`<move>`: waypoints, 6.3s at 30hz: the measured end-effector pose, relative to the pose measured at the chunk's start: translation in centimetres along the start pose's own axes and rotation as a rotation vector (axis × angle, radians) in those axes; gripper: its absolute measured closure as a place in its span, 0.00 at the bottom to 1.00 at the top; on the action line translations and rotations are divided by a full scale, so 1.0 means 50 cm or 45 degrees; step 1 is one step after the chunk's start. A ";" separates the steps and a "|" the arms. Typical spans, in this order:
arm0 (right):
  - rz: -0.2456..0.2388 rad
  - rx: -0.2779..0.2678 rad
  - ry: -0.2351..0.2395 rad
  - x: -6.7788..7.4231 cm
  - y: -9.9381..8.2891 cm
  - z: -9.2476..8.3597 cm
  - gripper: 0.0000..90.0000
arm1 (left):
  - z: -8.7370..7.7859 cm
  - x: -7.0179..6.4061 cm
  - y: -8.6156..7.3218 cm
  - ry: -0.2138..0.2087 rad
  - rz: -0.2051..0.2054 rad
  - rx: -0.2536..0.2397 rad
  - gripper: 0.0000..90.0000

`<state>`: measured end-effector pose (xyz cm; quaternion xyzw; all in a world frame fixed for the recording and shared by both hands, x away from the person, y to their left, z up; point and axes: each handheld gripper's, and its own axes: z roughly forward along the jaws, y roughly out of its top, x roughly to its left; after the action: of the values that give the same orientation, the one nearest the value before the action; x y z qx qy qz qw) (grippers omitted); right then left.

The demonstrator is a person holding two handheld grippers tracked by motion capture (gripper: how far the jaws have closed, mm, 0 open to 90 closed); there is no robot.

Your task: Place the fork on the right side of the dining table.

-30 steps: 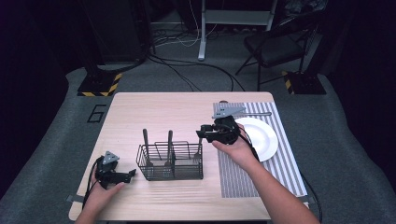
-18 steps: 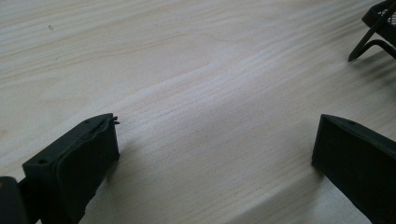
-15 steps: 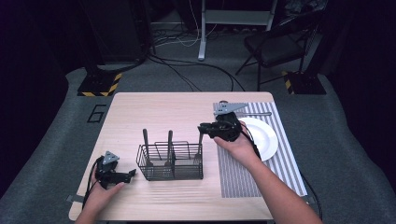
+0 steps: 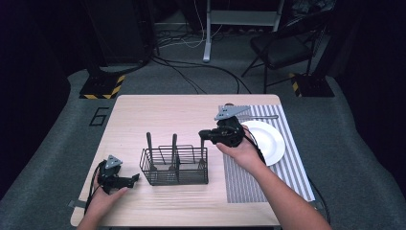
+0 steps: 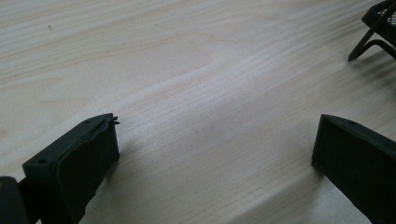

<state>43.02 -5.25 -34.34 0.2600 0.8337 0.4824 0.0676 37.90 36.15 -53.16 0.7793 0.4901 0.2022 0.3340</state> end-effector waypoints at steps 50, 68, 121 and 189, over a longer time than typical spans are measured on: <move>-0.035 -0.110 -0.179 0.055 0.165 -0.136 0.97 | 0.000 0.000 0.000 0.002 0.003 -0.003 0.00; -0.013 -0.135 -0.298 0.020 0.129 -0.192 0.97 | -0.001 0.001 0.001 -0.001 0.007 0.006 0.00; 0.173 -0.069 -0.515 -0.018 -0.147 -0.161 0.97 | -0.001 0.001 0.001 -0.003 0.008 0.010 0.00; 1.146 -0.486 -0.441 -0.168 -0.476 -0.289 0.92 | 0.000 0.000 0.000 0.005 0.002 -0.006 0.00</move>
<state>36.18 -30.06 -47.89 0.6519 0.5130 0.5572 0.0369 37.91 36.13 -53.18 0.7785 0.4897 0.2051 0.3347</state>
